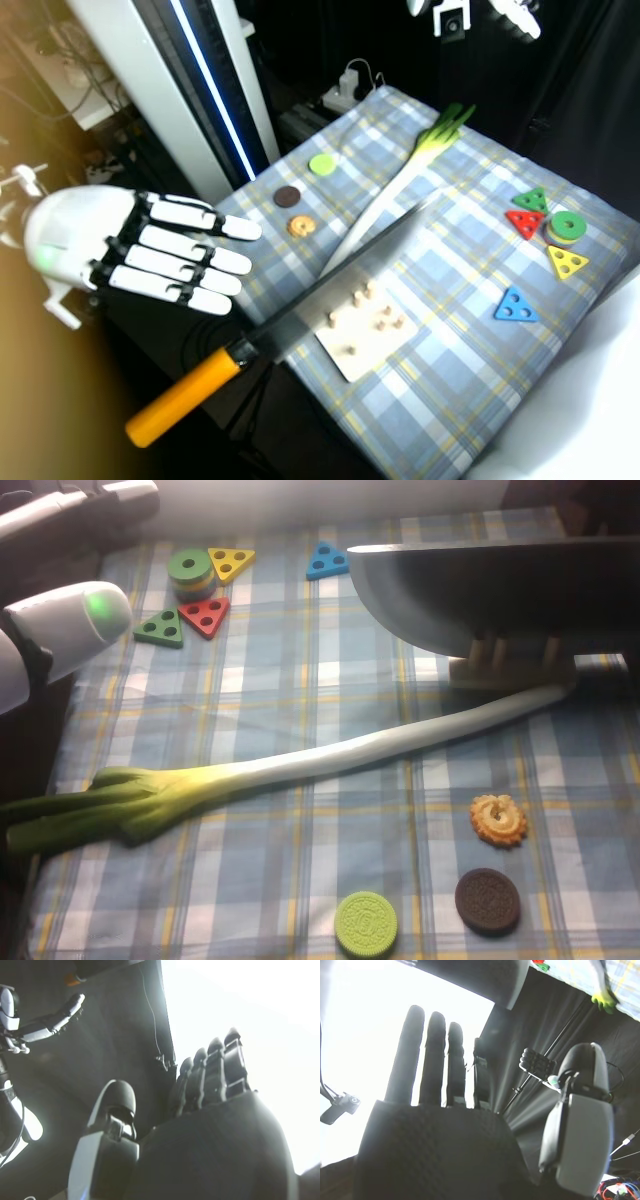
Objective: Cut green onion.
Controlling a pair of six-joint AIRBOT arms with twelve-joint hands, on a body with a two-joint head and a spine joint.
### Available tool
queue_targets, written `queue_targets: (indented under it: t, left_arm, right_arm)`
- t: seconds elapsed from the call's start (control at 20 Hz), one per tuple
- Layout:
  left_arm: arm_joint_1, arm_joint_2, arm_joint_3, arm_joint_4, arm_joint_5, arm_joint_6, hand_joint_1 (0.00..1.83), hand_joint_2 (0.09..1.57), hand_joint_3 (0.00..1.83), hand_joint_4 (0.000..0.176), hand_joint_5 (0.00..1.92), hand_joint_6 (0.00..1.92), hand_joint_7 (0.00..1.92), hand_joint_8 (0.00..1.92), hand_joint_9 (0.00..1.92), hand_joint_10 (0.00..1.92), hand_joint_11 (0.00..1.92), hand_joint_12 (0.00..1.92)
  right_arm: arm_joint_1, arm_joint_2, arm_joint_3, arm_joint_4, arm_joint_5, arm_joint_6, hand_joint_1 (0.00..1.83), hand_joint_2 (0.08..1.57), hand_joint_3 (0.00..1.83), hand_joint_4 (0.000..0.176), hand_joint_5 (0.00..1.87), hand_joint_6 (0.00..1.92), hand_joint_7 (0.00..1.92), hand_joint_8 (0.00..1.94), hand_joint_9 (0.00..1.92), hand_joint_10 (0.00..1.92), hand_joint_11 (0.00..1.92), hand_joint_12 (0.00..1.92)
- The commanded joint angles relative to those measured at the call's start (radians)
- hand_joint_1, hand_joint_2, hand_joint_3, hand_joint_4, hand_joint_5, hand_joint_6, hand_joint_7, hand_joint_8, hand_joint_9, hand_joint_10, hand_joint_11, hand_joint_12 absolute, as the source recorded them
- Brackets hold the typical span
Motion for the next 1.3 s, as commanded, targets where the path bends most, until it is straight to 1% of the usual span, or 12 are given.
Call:
queue_targets:
  t: [0.0,0.05,0.2,0.25,0.3,0.35,0.4,0.65,0.8,0.95,1.05,1.25]
  left_arm:
    - [-0.013,-0.003,-0.001,-0.008,-0.117,-0.007,0.0,1.41,0.01,0.052,0.27,0.0,0.35,0.0,0.26,0.0,0.0,0.39]
    - [-0.012,-0.003,-0.001,-0.009,-0.114,-0.007,0.0,1.41,0.01,0.059,0.26,0.0,0.35,0.0,0.26,0.0,0.0,0.39]
    - [-0.009,-0.003,-0.001,-0.011,-0.113,-0.007,0.0,1.42,0.0,0.057,0.25,0.0,0.32,0.0,0.27,0.0,0.0,0.43]
    - [-0.008,-0.003,-0.002,-0.012,-0.113,-0.007,0.0,1.43,0.0,0.058,0.23,0.0,0.29,0.0,0.24,0.0,0.0,0.36]
    - [-0.007,-0.003,-0.001,-0.013,-0.113,-0.007,0.0,1.43,0.0,0.058,0.24,0.0,0.29,0.0,0.24,0.0,0.0,0.36]
    - [-0.006,-0.005,-0.001,-0.014,-0.112,-0.007,0.0,1.45,0.0,0.052,0.25,0.0,0.34,0.0,0.27,0.0,0.0,0.41]
    - [-0.006,-0.007,0.0,-0.015,-0.107,-0.007,0.0,1.46,0.0,0.056,0.21,0.0,0.28,0.0,0.22,0.0,0.0,0.3]
    - [-0.002,-0.012,0.004,-0.02,-0.081,-0.007,0.02,1.47,0.0,0.059,0.21,0.0,0.27,0.0,0.23,0.0,0.0,0.33]
    - [-0.002,-0.012,0.003,-0.02,-0.078,-0.007,0.01,1.48,0.0,0.047,0.21,0.0,0.28,0.0,0.26,0.0,0.0,0.41]
    - [-0.002,-0.016,0.004,-0.02,-0.065,-0.007,0.06,1.48,0.0,0.062,0.19,0.0,0.29,0.01,0.27,0.01,0.0,0.44]
    - [-0.002,-0.016,0.003,-0.02,-0.061,-0.007,0.1,1.49,0.0,0.043,0.21,0.01,0.31,0.01,0.28,0.0,0.0,0.47]
    - [-0.002,-0.018,0.003,-0.019,-0.061,-0.007,0.19,1.49,0.0,0.043,0.22,0.0,0.32,0.0,0.3,0.01,0.0,0.52]
  right_arm:
    - [0.016,0.004,0.007,0.019,0.125,0.004,0.73,0.98,0.0,0.0,0.27,0.0,0.27,0.0,0.24,0.01,0.2,0.04]
    - [0.027,0.004,0.01,0.019,0.133,0.004,0.71,0.94,0.0,0.003,0.2,0.0,0.2,0.0,0.18,0.0,0.19,0.03]
    - [0.074,-0.002,0.025,0.044,0.169,-0.018,0.94,0.86,0.0,0.097,0.05,0.0,0.04,0.0,0.04,0.0,0.05,0.0]
    - [0.093,-0.006,0.033,0.055,0.168,-0.034,1.03,0.82,0.0,0.113,0.02,0.0,0.01,0.0,0.01,0.0,0.01,0.0]
    - [0.107,-0.01,0.039,0.069,0.162,-0.052,1.04,0.81,0.0,0.163,0.0,0.0,0.0,0.0,0.0,0.0,0.0,0.0]
    - [0.119,-0.012,0.047,0.087,0.148,-0.074,1.04,0.8,0.0,0.173,0.0,0.0,0.0,0.0,0.0,0.0,0.0,0.0]
    - [0.128,-0.014,0.057,0.102,0.127,-0.085,0.99,0.81,0.0,0.175,0.0,0.0,0.0,0.0,0.0,0.0,0.0,0.0]
    - [0.212,-0.025,0.138,0.118,-0.088,-0.085,0.87,0.79,0.0,0.176,0.0,0.0,0.0,0.0,0.0,0.0,0.0,0.0]
    - [0.258,-0.026,0.183,0.118,-0.222,-0.085,0.88,0.79,0.0,0.176,0.0,0.0,0.0,0.0,0.0,0.0,0.0,0.0]
    - [0.305,-0.043,0.234,0.115,-0.346,-0.085,0.96,0.79,0.0,0.176,0.0,0.0,0.0,0.0,0.0,0.0,0.0,0.0]
    - [0.332,-0.05,0.254,0.103,-0.402,-0.085,0.89,0.81,0.0,0.176,0.0,0.0,0.0,0.0,0.0,0.0,0.0,0.0]
    - [0.397,-0.077,0.293,0.062,-0.504,-0.085,0.93,0.85,0.02,0.167,0.0,0.0,0.0,0.0,0.0,0.0,0.0,0.0]
